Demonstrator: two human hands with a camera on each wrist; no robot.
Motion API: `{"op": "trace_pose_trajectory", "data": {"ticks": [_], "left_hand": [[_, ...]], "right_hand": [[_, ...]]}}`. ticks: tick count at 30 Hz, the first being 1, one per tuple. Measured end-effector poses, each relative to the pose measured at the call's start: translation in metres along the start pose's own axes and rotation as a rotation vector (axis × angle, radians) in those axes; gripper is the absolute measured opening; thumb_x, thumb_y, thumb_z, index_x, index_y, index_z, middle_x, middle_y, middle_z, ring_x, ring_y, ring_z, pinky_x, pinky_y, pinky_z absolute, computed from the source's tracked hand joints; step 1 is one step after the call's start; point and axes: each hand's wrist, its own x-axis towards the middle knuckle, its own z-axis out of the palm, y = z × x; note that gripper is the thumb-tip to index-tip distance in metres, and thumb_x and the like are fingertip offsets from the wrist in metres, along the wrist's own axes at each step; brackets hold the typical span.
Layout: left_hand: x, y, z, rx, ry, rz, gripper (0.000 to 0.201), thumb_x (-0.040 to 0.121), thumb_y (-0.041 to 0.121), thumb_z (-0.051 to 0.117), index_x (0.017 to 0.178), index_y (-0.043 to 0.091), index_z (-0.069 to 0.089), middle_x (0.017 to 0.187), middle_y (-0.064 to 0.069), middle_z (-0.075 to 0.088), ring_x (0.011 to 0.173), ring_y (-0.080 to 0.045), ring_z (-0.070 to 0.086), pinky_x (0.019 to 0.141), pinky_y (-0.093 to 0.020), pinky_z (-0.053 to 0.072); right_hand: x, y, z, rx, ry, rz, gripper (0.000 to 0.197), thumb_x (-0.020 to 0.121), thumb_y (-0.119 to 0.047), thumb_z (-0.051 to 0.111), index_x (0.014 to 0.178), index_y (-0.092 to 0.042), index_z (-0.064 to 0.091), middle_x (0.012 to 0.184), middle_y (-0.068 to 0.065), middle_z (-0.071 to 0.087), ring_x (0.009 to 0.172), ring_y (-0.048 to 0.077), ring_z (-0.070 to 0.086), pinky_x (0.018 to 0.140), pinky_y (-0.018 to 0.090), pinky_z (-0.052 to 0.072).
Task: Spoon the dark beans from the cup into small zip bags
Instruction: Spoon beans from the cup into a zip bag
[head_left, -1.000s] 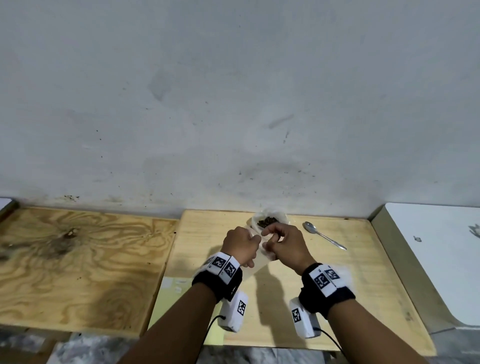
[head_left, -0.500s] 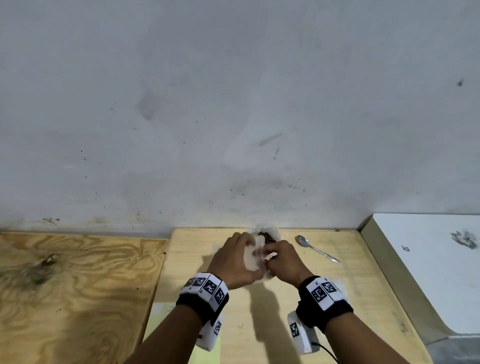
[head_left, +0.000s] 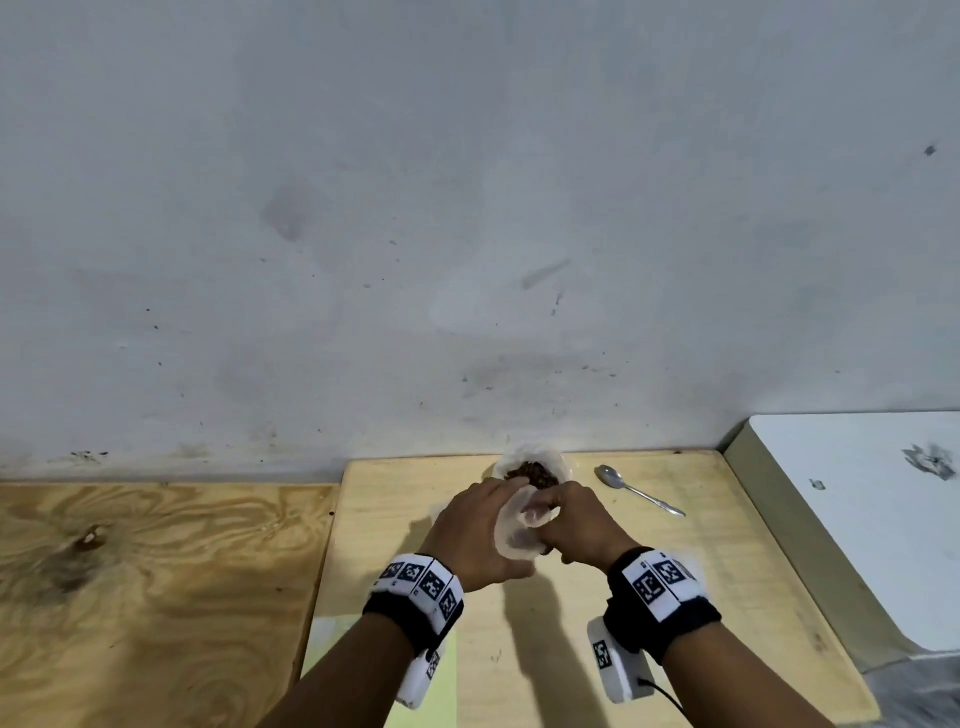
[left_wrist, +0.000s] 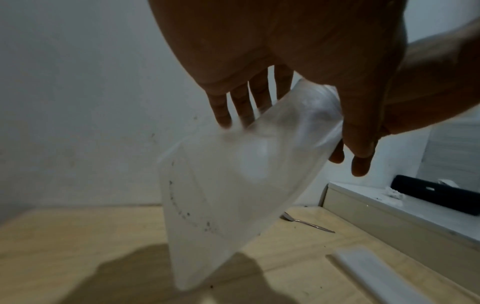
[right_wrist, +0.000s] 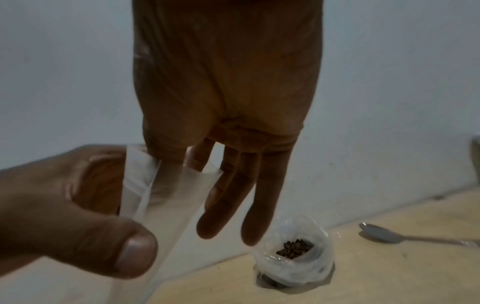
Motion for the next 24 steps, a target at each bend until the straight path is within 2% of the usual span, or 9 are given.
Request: {"op": "trace_pose_trajectory", "data": {"ticks": [3,8,10,14,16,18,21,22,24], "left_hand": [[0.002,-0.01,0.011,-0.159,-0.021,-0.098,0.097,0.051,0.053,0.084,0.139,0.041,0.044,0.125,0.02,0.052,0.114,-0.004,0.053,0.092,-0.024,0.046],[0.025,-0.019,0.031,-0.294,-0.053,-0.279,0.098,0.049,0.041,0.094,0.136,0.034,0.051,0.123,0.016,0.057,0.112,-0.006,0.055,0.087,-0.019,0.043],[0.04,-0.024,0.037,-0.325,-0.024,-0.383,0.1,0.049,0.041,0.095,0.137,0.028,0.05,0.123,0.01,0.06,0.109,-0.012,0.058,0.088,-0.024,0.046],[0.077,-0.035,0.048,-0.235,-0.013,-0.564,0.103,0.042,0.062,0.085,0.132,0.024,0.054,0.128,0.003,0.062,0.112,-0.018,0.059,0.093,-0.031,0.049],[0.095,-0.038,0.054,-0.249,0.005,-0.624,0.102,0.037,0.062,0.085,0.128,0.022,0.058,0.125,0.004,0.061,0.114,-0.021,0.059,0.094,-0.034,0.049],[0.111,-0.041,0.059,-0.266,0.032,-0.668,0.089,0.049,0.043,0.095,0.126,0.016,0.059,0.116,0.005,0.057,0.112,-0.023,0.059,0.092,-0.032,0.049],[0.127,-0.047,0.066,-0.325,0.049,-0.737,0.074,0.055,0.026,0.096,0.12,0.015,0.062,0.115,0.0,0.058,0.102,-0.02,0.058,0.085,-0.029,0.047],[0.131,-0.047,0.066,-0.353,0.029,-0.753,0.075,0.052,0.029,0.097,0.117,0.016,0.063,0.114,0.0,0.058,0.1,-0.019,0.057,0.083,-0.028,0.046],[0.137,-0.05,0.071,-0.371,-0.009,-0.786,0.098,0.035,0.051,0.093,0.122,0.019,0.061,0.115,0.003,0.058,0.104,-0.02,0.06,0.081,-0.027,0.045]], "right_hand": [[0.004,0.016,-0.002,0.089,0.056,-0.009,0.024,0.078,-0.003,0.077,0.087,-0.025,0.074,0.092,0.003,0.07,0.057,0.017,0.062,0.044,0.014,0.041],[0.019,0.048,-0.019,0.236,0.002,0.066,0.013,0.084,-0.012,0.075,0.097,-0.017,0.075,0.08,-0.005,0.071,0.059,0.019,0.068,0.05,0.026,0.046],[0.032,0.067,-0.035,0.302,0.076,0.112,0.011,0.086,-0.013,0.074,0.096,-0.015,0.074,0.082,-0.002,0.071,0.059,0.021,0.068,0.05,0.027,0.048],[0.066,0.127,-0.081,0.262,0.282,0.237,0.009,0.083,-0.011,0.075,0.093,-0.012,0.074,0.08,0.001,0.069,0.057,0.02,0.065,0.051,0.03,0.051],[0.085,0.161,-0.103,0.188,0.368,0.291,0.009,0.079,-0.013,0.077,0.084,-0.019,0.074,0.077,-0.002,0.071,0.069,0.022,0.069,0.066,0.037,0.058],[0.101,0.192,-0.122,0.104,0.375,0.356,0.013,0.079,-0.016,0.078,0.089,-0.022,0.073,0.089,0.002,0.073,0.089,0.025,0.07,0.082,0.035,0.056],[0.118,0.227,-0.141,0.003,0.333,0.458,0.037,0.079,-0.025,0.081,0.112,-0.014,0.072,0.115,0.009,0.071,0.107,0.027,0.065,0.089,0.027,0.048],[0.123,0.236,-0.145,-0.011,0.315,0.467,0.041,0.078,-0.027,0.083,0.115,-0.013,0.071,0.119,0.01,0.07,0.11,0.027,0.064,0.089,0.027,0.046],[0.129,0.247,-0.148,-0.048,0.26,0.477,0.042,0.079,-0.029,0.082,0.117,-0.015,0.071,0.122,0.009,0.069,0.112,0.027,0.063,0.089,0.025,0.044]]}}
